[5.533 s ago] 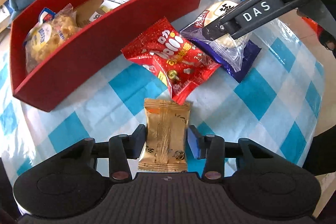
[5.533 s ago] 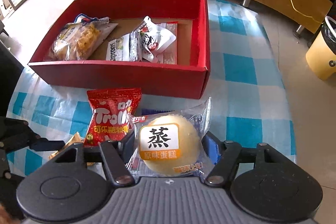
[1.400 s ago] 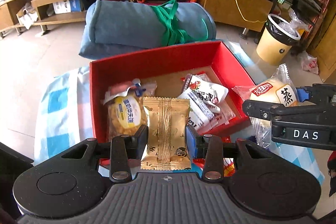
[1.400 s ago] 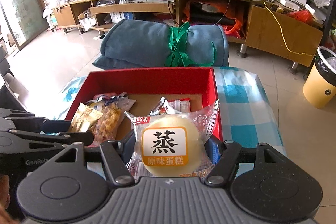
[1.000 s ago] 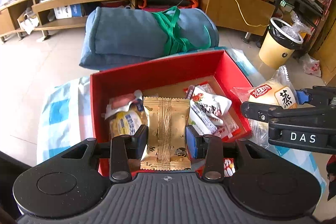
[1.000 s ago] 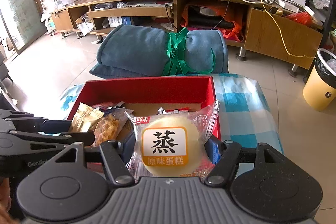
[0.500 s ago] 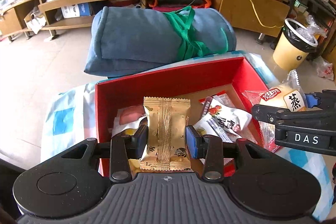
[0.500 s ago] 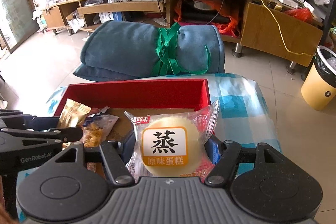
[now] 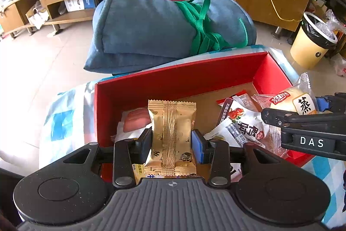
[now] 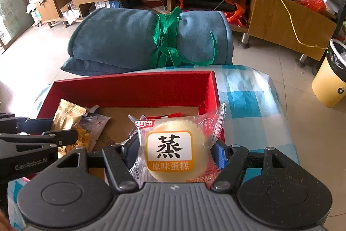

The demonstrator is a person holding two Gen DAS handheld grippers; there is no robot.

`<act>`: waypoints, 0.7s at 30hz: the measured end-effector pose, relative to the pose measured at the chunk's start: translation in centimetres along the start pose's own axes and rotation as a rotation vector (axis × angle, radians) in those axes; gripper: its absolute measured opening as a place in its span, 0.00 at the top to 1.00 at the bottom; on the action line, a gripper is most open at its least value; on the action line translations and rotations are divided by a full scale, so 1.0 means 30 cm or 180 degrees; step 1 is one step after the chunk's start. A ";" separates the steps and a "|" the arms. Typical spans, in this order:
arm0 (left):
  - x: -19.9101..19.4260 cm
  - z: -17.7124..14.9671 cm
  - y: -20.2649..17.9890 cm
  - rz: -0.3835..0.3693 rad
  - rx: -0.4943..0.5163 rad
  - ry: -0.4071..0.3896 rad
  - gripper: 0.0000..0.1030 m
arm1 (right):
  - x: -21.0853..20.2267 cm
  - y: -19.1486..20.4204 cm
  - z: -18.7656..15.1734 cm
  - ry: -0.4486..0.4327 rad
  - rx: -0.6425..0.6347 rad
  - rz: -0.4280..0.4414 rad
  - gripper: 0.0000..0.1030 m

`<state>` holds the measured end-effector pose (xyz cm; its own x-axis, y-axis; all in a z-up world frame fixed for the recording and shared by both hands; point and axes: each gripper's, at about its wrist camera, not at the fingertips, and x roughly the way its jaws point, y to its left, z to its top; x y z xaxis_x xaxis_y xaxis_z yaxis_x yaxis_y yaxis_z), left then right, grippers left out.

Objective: Organize snacks
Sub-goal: 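Lower the gold cake with left tool while right tool lowers the bun into the box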

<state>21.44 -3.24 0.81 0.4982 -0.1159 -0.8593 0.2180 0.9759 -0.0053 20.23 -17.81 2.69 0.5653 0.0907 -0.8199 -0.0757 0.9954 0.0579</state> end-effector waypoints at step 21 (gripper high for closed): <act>0.022 0.011 -0.011 -0.0003 0.0009 -0.0007 0.45 | 0.059 0.010 0.000 0.0110 -0.0064 0.0003 0.38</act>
<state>21.98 -3.71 0.42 0.4999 -0.1173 -0.8581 0.2209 0.9753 -0.0045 21.21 -17.37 1.28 0.5367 0.0901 -0.8390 -0.0928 0.9946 0.0474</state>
